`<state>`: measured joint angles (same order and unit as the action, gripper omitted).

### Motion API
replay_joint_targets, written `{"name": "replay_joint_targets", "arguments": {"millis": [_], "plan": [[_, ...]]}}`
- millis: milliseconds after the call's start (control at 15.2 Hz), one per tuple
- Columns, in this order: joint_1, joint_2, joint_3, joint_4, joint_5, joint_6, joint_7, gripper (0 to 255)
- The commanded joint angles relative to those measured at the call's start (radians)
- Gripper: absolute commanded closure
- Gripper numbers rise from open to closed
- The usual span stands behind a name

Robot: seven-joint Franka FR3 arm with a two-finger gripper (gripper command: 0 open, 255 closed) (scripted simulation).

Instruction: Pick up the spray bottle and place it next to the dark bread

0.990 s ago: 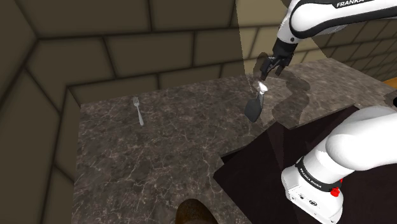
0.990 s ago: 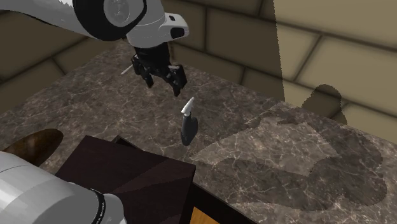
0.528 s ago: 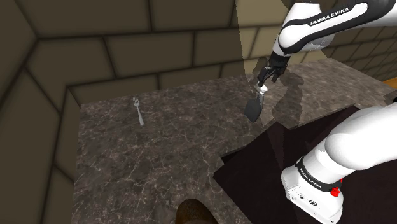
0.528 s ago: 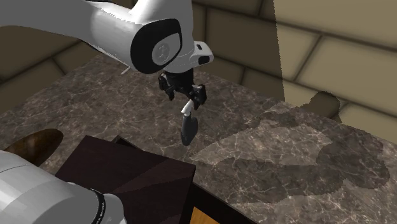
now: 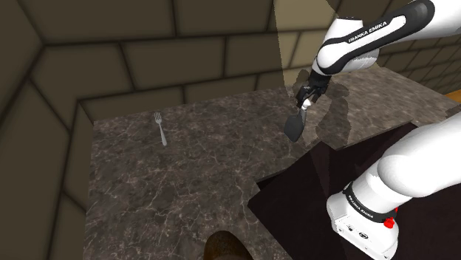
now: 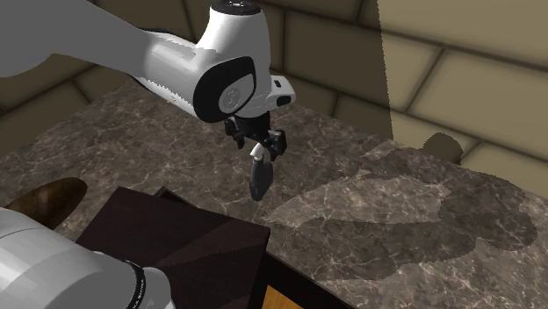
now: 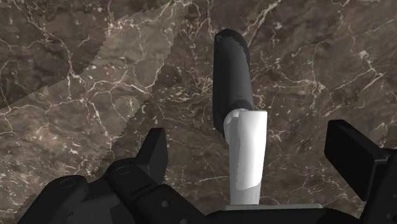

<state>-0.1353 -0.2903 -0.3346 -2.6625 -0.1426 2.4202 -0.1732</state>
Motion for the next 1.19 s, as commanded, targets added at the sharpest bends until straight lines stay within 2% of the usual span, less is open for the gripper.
{"name": "replay_joint_targets", "arguments": {"millis": [0,396,462,1122], "plan": [[0.0,0.003,0.0,-0.002,0.001,0.006,0.0,0],[0.0,0.003,0.0,-0.002,0.001,0.006,0.0,0],[0.0,0.003,0.0,-0.002,0.001,0.006,0.0,255],[-0.001,-0.009,0.002,0.003,-0.002,-0.011,0.002,255]]}}
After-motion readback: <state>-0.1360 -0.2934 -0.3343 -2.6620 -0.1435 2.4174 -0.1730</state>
